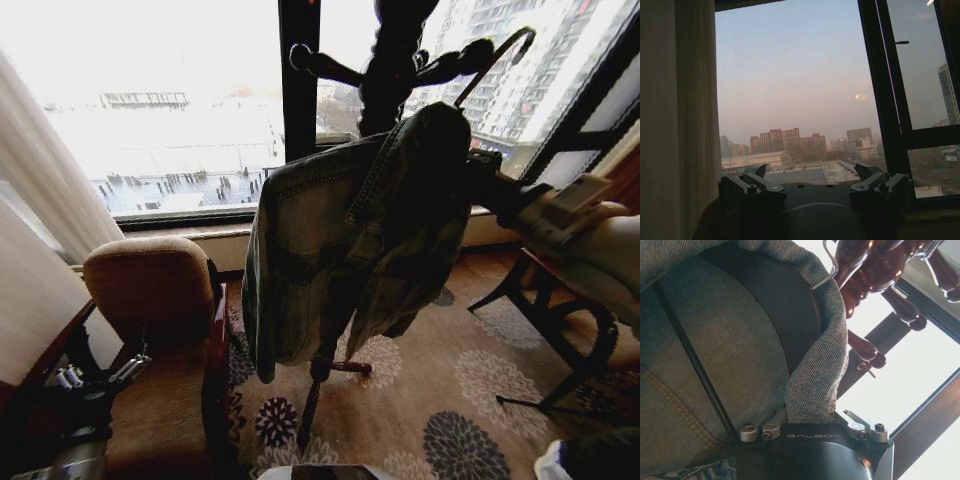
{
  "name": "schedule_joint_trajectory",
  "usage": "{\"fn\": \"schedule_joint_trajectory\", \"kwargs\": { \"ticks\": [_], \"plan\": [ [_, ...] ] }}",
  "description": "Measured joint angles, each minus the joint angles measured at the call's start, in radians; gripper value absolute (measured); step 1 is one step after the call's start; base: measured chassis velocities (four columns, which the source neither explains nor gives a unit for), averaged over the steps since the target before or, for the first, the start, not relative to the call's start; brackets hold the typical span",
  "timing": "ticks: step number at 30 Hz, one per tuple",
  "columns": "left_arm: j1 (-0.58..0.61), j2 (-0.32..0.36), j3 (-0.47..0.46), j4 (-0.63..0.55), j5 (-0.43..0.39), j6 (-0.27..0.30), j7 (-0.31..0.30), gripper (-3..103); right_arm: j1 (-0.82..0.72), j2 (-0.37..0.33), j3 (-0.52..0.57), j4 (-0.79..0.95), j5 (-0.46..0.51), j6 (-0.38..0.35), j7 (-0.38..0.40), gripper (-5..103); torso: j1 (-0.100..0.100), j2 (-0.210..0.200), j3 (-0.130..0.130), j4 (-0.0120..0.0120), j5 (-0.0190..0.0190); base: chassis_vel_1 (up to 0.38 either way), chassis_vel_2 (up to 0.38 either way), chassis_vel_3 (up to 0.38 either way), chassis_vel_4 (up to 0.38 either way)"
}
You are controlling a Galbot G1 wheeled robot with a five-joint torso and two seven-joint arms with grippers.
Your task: Pick up the clothes from the bed and hang them on the clothes hanger.
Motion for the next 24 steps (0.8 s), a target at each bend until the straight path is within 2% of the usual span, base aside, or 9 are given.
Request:
{"fn": "schedule_joint_trajectory", "kwargs": {
  "ticks": [10,24],
  "plan": [
    [0.0,0.0,0.0,0.0,0.0,0.0,0.0,100,0.203,-0.026,-0.163,0.017,0.022,-0.005,0.0,20,0.0,0.0,0.0,0.0003,-0.0004,0.0,0.0,0.0,0.0],
    [0.0,0.0,0.0,0.0,0.0,0.0,0.0,100,0.205,-0.011,-0.172,-0.039,0.042,-0.002,0.0,20,0.0,0.0,0.0,0.0001,-0.0003,0.0,0.0,0.0,0.0]
  ]
}}
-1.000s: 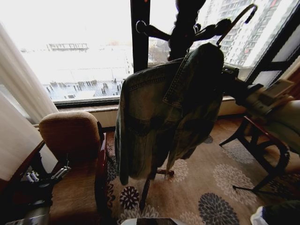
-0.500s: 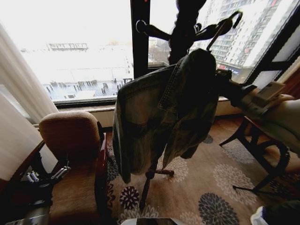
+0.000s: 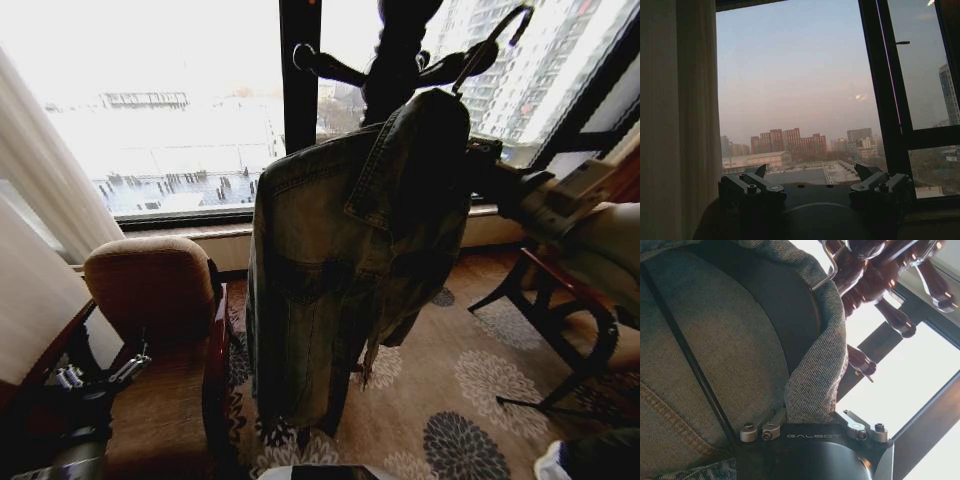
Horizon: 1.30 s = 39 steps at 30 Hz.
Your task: Pick up the clothes from the bed and hang them on the clothes hanger.
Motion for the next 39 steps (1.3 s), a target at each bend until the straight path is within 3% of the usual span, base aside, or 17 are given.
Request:
{"fn": "schedule_joint_trajectory", "kwargs": {
  "ticks": [26,39],
  "plan": [
    [0.0,0.0,0.0,0.0,0.0,0.0,0.0,100,-0.002,0.027,-0.008,-0.155,0.029,0.061,-0.047,20,0.0,0.0,0.0,-0.0004,0.0009,0.0,0.0,0.0,0.0],
    [0.0,0.0,0.0,0.0,0.0,0.0,0.0,100,0.007,0.013,0.009,0.024,0.021,0.05,-0.047,20,0.0,0.0,0.0,0.0,0.0002,0.0,0.0,0.0,0.0]
  ]
}}
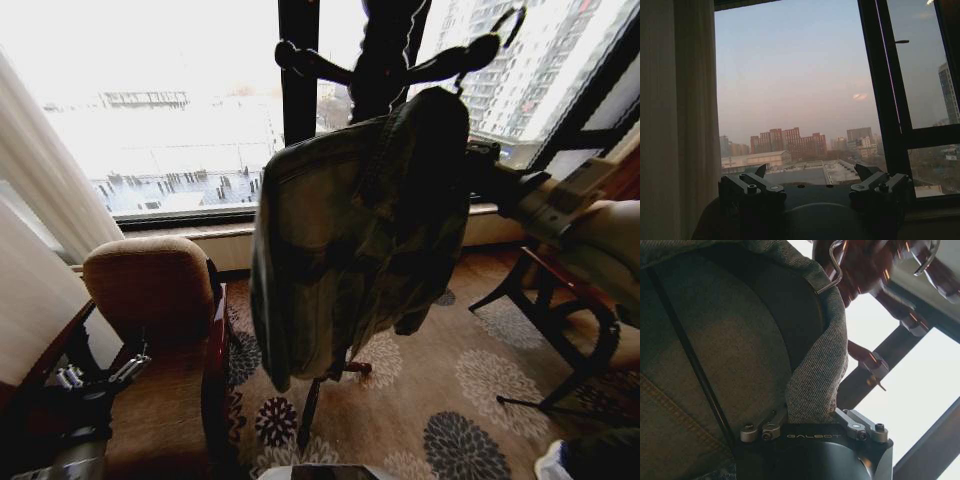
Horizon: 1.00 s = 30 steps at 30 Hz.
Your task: Pick up the clothes from the bed and hang them on the clothes hanger.
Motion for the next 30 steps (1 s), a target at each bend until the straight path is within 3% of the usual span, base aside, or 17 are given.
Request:
{"fn": "schedule_joint_trajectory", "kwargs": {
  "ticks": [11,30],
  "plan": [
    [0.0,0.0,0.0,0.0,0.0,0.0,0.0,100,-0.016,-0.029,0.082,0.094,0.062,-0.017,0.028,20,0.0,0.0,0.0,0.0,-0.0004,0.0,0.0,0.0,0.0],
    [0.0,0.0,0.0,0.0,0.0,0.0,0.0,100,-0.065,0.003,0.069,0.023,0.053,-0.014,0.032,20,0.0,0.0,0.0,0.0,0.0001,0.0,0.0,0.0,0.0]
  ]
}}
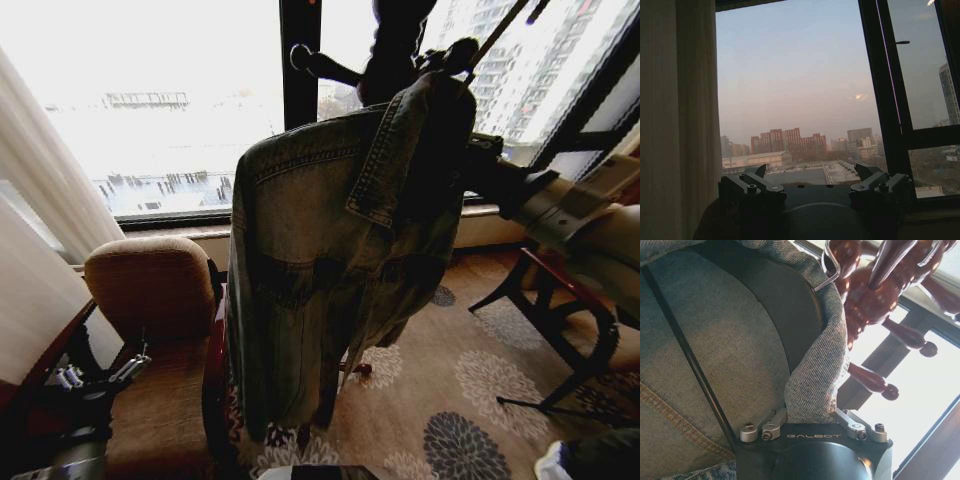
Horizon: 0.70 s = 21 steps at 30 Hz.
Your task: Pick up the clothes from the bed and hang them on the clothes hanger.
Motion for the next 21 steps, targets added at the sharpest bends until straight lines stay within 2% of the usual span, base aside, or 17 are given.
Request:
{"fn": "schedule_joint_trajectory", "kwargs": {
  "ticks": [21],
  "plan": [
    [0.0,0.0,0.0,0.0,0.0,0.0,0.0,100,0.004,0.0,-0.045,-0.026,-0.009,0.002,-0.009,20,0.0,0.0,0.0,0.0,0.0001,0.0,0.0,0.0,0.0]
  ]
}}
